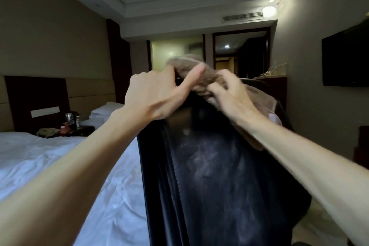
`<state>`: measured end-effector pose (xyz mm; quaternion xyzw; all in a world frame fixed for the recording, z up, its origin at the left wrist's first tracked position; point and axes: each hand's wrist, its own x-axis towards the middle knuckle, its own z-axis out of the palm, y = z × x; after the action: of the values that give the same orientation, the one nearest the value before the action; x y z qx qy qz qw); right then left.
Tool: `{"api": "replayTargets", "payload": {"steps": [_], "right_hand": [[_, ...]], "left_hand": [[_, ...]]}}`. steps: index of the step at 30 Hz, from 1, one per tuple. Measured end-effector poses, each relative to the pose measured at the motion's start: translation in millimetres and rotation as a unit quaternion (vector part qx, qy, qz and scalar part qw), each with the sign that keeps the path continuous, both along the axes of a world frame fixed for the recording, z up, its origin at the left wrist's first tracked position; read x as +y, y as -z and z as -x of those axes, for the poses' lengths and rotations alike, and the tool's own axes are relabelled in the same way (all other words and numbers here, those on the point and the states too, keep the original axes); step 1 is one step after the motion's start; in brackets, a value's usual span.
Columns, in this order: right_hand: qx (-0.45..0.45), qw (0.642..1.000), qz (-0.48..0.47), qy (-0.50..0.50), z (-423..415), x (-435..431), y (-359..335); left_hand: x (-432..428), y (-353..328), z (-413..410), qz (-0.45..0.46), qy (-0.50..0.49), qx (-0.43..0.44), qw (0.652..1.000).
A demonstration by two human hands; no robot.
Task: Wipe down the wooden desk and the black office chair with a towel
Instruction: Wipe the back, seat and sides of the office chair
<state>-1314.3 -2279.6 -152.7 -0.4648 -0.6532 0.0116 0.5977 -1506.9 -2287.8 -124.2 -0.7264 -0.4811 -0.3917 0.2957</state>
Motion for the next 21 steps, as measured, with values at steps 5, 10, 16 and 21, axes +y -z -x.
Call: {"api": "replayTargets", "payload": {"steps": [5,10,16,21], "right_hand": [[0.029,0.994,-0.032,-0.105,58,-54,19],[0.100,0.991,-0.090,0.006,16,-68,5],[0.245,0.949,-0.162,0.115,-65,-62,9],[0.066,0.985,0.157,0.030,-46,-27,41]], "left_hand": [[-16,-10,3,0.109,0.071,-0.096,0.987],[-32,-12,3,0.114,0.050,-0.041,0.991],[-36,2,6,0.017,0.068,-0.132,0.989],[-47,12,15,-0.036,0.065,-0.196,0.978]]}}
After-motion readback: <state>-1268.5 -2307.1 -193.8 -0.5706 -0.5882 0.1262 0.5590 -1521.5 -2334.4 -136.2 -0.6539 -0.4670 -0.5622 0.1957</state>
